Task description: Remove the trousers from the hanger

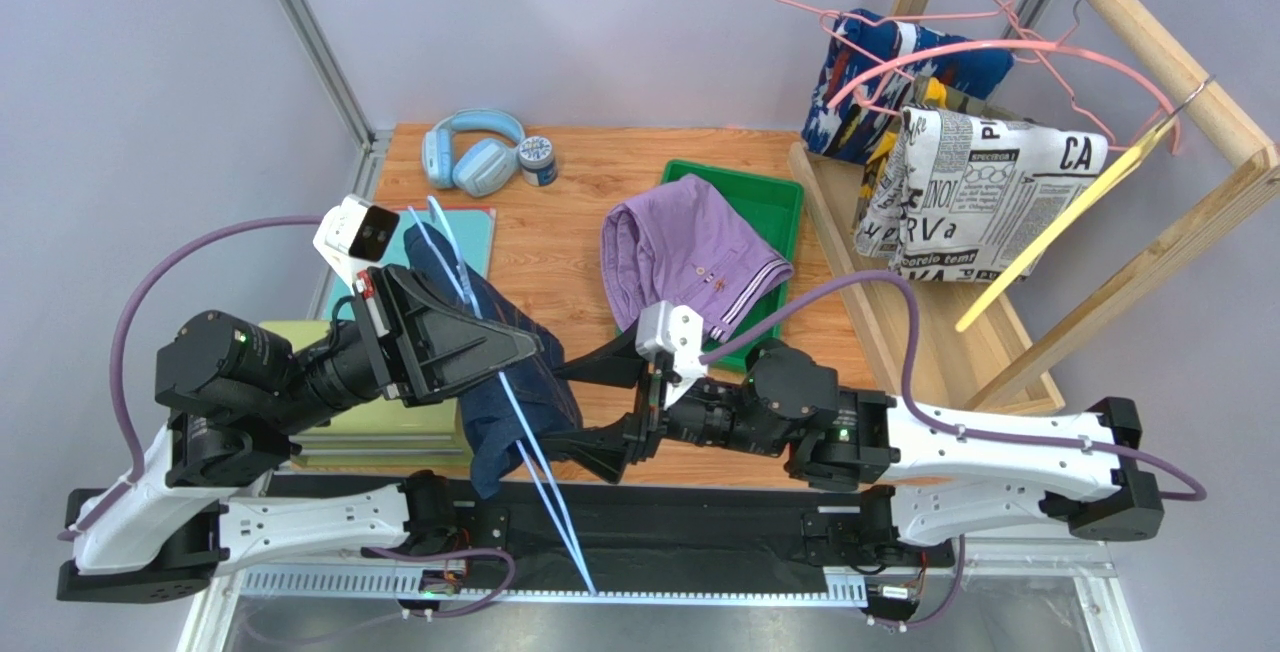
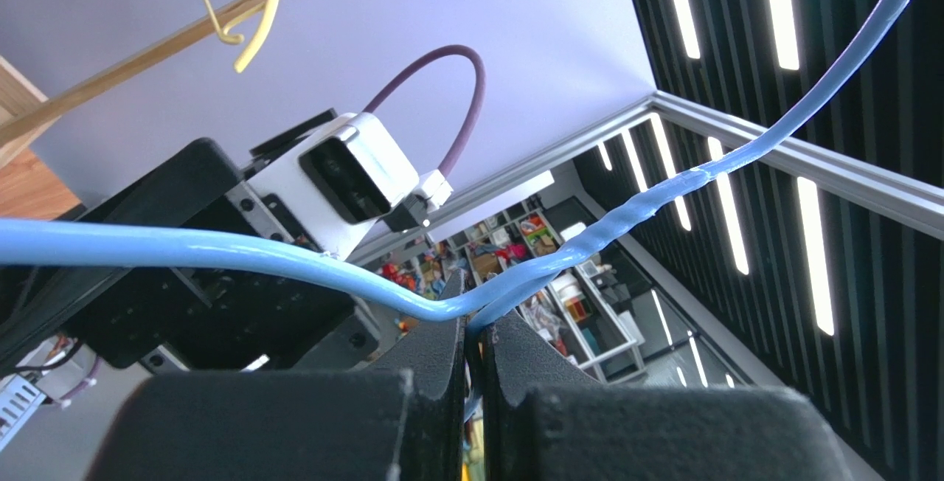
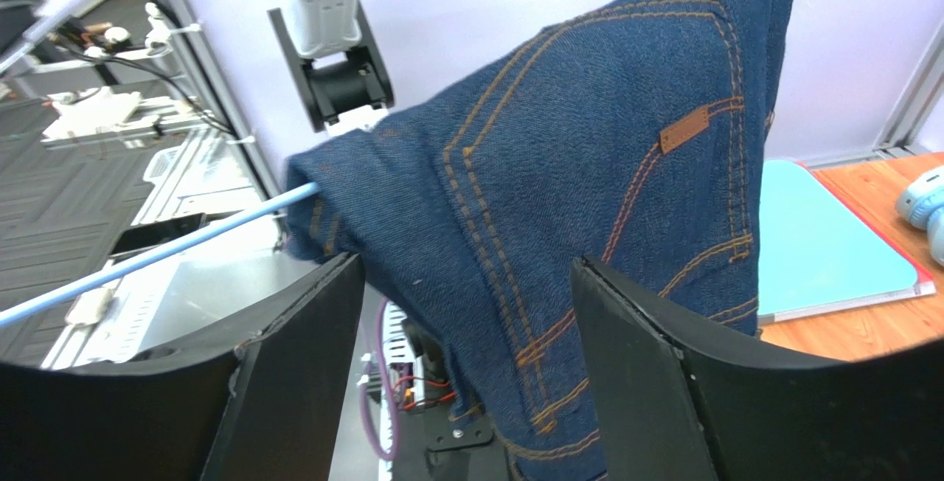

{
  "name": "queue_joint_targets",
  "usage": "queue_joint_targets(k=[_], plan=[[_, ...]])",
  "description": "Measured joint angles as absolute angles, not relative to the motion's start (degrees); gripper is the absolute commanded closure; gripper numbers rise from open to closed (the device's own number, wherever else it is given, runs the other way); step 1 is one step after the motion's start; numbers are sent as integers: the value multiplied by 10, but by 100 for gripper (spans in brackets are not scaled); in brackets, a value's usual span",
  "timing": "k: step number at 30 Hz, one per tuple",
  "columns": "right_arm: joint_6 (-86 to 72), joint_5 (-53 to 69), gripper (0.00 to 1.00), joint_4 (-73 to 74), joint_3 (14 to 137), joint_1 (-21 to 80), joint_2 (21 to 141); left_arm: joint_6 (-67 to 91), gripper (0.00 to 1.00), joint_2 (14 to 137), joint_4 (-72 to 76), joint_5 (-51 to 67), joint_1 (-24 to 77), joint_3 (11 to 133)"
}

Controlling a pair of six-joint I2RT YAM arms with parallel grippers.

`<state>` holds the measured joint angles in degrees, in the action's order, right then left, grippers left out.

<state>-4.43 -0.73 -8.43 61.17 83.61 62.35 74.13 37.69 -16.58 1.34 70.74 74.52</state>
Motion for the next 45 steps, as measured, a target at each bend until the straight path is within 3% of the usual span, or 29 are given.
queue_joint_targets(k=[7,12,15,38,40,45], plan=[[-43,-26,30,-112,612,856,664,746,100,377,-166,16,707,745],[-42,-58,40,-139,612,863,682,748,100,376,-166,20,707,745],[-40,-87,41,-145,616,865,698,748,100,374,-167,22,707,745],[-29,-100,23,-214,655,881,781,761,100,357,-169,40,707,735],[-30,-113,25,-218,664,884,790,764,100,359,-169,43,707,735],[-29,-166,48,-222,693,886,817,768,100,362,-156,46,707,727]])
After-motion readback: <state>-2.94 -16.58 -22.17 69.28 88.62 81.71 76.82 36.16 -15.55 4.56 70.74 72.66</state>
